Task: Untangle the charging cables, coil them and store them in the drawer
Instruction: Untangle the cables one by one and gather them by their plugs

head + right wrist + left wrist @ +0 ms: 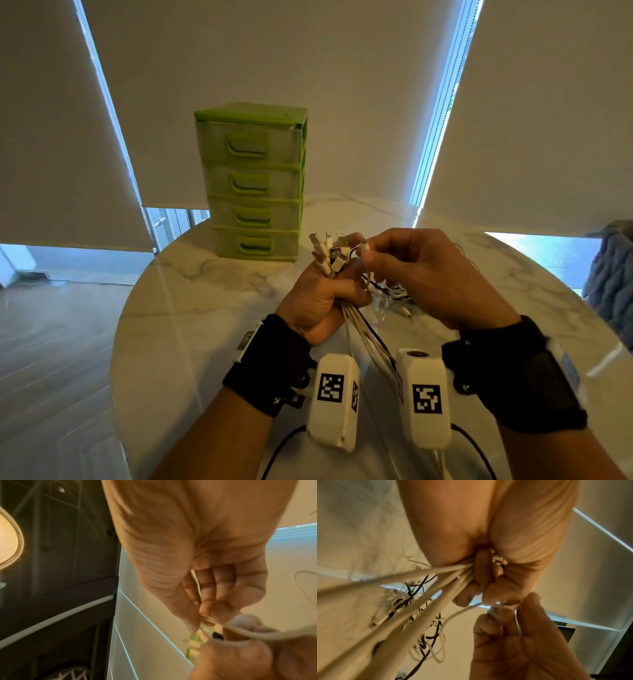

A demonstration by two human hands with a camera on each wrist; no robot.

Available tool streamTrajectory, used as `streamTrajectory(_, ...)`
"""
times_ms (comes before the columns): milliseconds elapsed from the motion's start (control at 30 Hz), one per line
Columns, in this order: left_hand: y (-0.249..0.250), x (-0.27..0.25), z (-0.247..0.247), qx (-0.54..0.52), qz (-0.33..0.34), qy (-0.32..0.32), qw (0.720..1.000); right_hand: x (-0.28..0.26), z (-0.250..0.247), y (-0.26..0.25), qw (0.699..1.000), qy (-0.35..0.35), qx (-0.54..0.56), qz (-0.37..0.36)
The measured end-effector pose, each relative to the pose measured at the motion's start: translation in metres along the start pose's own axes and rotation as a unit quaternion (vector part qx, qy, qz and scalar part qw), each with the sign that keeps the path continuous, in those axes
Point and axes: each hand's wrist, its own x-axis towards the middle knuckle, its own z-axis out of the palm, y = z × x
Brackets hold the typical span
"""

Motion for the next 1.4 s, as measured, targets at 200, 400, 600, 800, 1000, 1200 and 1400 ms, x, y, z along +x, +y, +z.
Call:
streamTrajectory(200, -0.003, -0.003, 0.005, 0.065, 0.012, 0.015, 0.998, -0.004, 0.009, -0.004, 1.0, -0.004, -0.003, 0.001)
streamTrajectory(400, -0.008, -0.007, 0.012, 0.104, 0.005, -0.019, 0.994, -0.002, 0.016, 0.003, 0.993, 0.04, -0.115, -0.005)
streamTrajectory(600, -0.011, -0.006, 0.02, 0.121, -0.027, -0.004, 0.992, 0.001, 0.004, 0.005, 0.992, 0.067, -0.107, -0.032)
streamTrajectory(800, -0.015, -0.006, 0.023, 0.126, -0.067, 0.045, 0.989, -0.001, 0.006, 0.008, 0.989, 0.034, -0.139, -0.038)
streamTrajectory(1000, -0.013, -0.005, 0.023, 0.112, -0.083, 0.088, 0.986, -0.001, 0.006, 0.013, 0.991, 0.074, -0.095, -0.051)
streamTrajectory(1200, -0.01, -0.007, 0.025, 0.036, -0.082, 0.061, 0.994, 0.003, 0.007, 0.018, 0.988, 0.034, -0.146, -0.044)
streamTrajectory(1400, -0.009, -0.006, 0.023, -0.044, -0.087, 0.021, 0.995, 0.002, -0.008, 0.019, 0.998, 0.019, -0.06, -0.008)
